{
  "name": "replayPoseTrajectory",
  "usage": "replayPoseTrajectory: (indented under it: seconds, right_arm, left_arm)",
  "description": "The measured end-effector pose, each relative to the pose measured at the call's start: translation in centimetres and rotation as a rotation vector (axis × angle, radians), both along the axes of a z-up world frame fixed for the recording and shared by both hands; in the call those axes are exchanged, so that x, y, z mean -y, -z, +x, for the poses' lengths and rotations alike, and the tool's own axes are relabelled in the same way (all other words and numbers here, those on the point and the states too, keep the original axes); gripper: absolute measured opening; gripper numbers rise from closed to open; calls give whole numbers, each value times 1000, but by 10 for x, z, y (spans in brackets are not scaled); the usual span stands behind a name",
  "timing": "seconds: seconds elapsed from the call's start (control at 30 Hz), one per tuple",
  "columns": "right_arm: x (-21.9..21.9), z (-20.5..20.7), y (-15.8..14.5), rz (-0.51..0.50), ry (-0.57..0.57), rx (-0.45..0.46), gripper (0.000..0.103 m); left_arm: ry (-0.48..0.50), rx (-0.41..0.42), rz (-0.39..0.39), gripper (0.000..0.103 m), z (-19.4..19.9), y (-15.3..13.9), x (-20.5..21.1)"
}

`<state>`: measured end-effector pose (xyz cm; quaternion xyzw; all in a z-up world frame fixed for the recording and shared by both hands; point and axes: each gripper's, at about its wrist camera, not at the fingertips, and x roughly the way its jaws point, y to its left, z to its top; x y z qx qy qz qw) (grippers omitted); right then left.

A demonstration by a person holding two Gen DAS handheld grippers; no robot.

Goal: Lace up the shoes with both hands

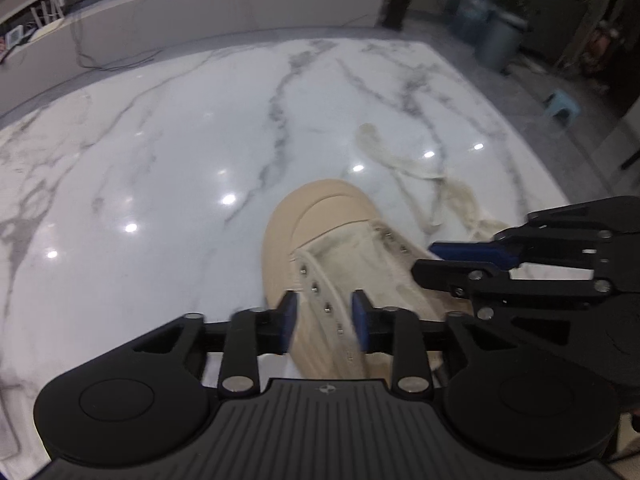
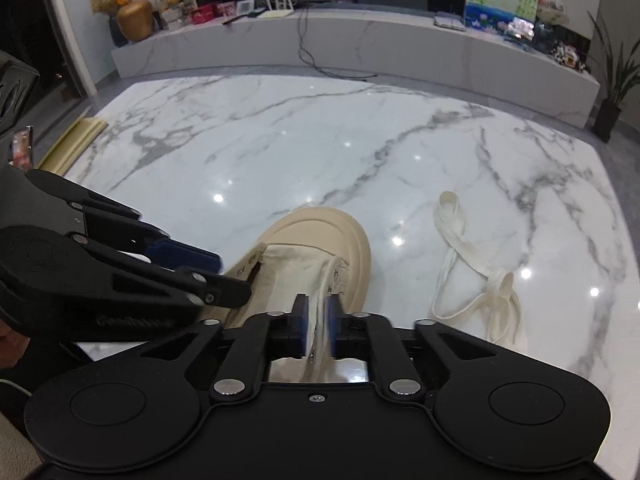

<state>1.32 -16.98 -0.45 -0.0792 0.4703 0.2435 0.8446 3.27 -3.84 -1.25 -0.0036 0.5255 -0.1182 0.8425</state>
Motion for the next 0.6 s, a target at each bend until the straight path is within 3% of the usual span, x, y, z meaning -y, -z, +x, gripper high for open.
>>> replayPoseTrajectory:
  seconds: [0.27,0.4,0.6]
  right_arm:
    - [3,-1,10,-35,75,-20,31]
    - [11,1,11,12,102,-41,31]
    - [10,1,17,19,113,-70,31]
  left_arm:
    - [-32,-8,32,34,0,9,3]
    - [-63,-12,5,29,1,11,2]
    - [-59,-25,27,19,3,13,10]
